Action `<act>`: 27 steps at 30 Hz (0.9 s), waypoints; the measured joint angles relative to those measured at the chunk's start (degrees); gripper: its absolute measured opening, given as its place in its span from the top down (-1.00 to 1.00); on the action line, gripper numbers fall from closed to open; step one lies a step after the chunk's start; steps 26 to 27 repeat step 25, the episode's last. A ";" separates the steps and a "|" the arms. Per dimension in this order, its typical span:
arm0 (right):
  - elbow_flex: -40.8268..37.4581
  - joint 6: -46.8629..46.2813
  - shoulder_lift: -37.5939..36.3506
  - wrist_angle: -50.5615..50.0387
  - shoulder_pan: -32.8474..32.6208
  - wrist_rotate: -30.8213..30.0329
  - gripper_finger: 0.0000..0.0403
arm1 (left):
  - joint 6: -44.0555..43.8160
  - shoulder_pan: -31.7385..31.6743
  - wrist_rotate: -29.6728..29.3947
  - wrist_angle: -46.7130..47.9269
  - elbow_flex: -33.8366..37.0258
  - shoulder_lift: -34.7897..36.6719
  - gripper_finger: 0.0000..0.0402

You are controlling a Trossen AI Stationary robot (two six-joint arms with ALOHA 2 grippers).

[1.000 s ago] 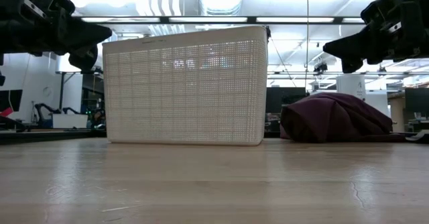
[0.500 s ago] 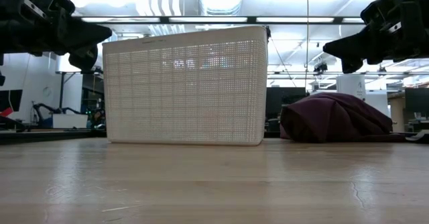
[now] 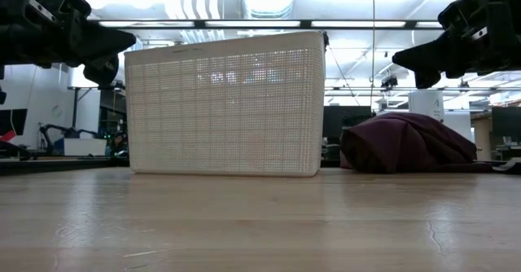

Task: Pick & place medical supplies in basket/bin
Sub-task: Return to Home Position

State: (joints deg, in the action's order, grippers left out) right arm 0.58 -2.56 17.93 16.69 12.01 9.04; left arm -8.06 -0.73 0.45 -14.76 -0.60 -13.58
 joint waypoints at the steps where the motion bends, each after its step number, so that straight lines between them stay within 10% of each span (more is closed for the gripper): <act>1: 0.00 0.02 0.00 0.00 0.00 0.02 0.83 | 0.01 0.02 0.00 0.00 0.00 0.00 1.00; 27: -0.01 -0.49 -0.04 0.01 0.00 0.00 0.83 | 0.00 0.02 0.00 0.00 0.00 0.00 1.00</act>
